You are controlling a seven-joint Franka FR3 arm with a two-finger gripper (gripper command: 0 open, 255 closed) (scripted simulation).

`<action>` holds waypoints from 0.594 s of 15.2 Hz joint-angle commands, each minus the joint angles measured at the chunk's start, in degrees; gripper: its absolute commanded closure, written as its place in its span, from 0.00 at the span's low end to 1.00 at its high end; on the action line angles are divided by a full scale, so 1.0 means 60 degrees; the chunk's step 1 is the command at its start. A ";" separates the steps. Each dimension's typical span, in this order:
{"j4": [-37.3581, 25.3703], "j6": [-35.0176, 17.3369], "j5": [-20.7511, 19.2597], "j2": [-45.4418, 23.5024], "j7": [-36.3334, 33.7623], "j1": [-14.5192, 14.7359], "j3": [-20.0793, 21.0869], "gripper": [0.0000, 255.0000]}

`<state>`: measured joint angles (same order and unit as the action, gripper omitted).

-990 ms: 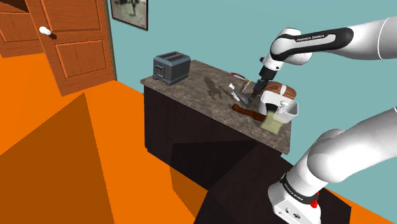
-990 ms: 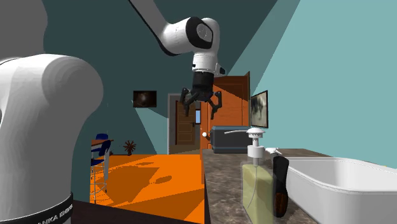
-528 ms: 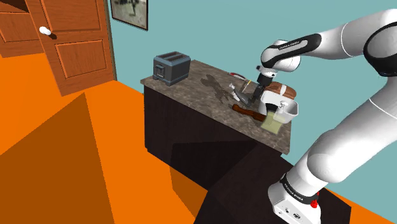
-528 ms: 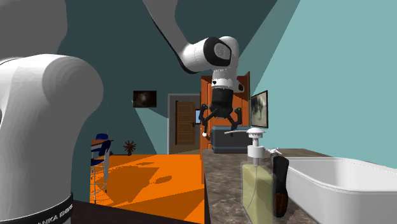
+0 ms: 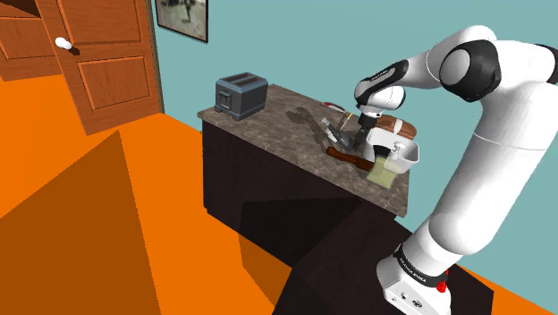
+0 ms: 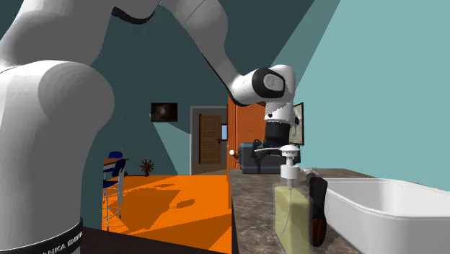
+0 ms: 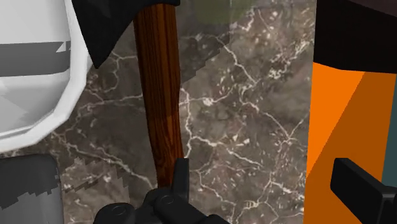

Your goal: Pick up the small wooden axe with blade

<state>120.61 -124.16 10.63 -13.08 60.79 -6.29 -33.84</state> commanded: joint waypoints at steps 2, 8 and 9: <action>-0.0892 -0.0033 0.0548 -0.1262 0.0838 -0.0503 0.0146 0.00; -0.1825 -0.0258 0.1083 -0.2689 0.1532 -0.1141 0.0498 0.00; -0.1816 -0.0347 0.1139 -0.2778 0.1564 -0.1169 0.0536 0.00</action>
<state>109.86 -125.73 17.07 -29.01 69.91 -13.06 -30.90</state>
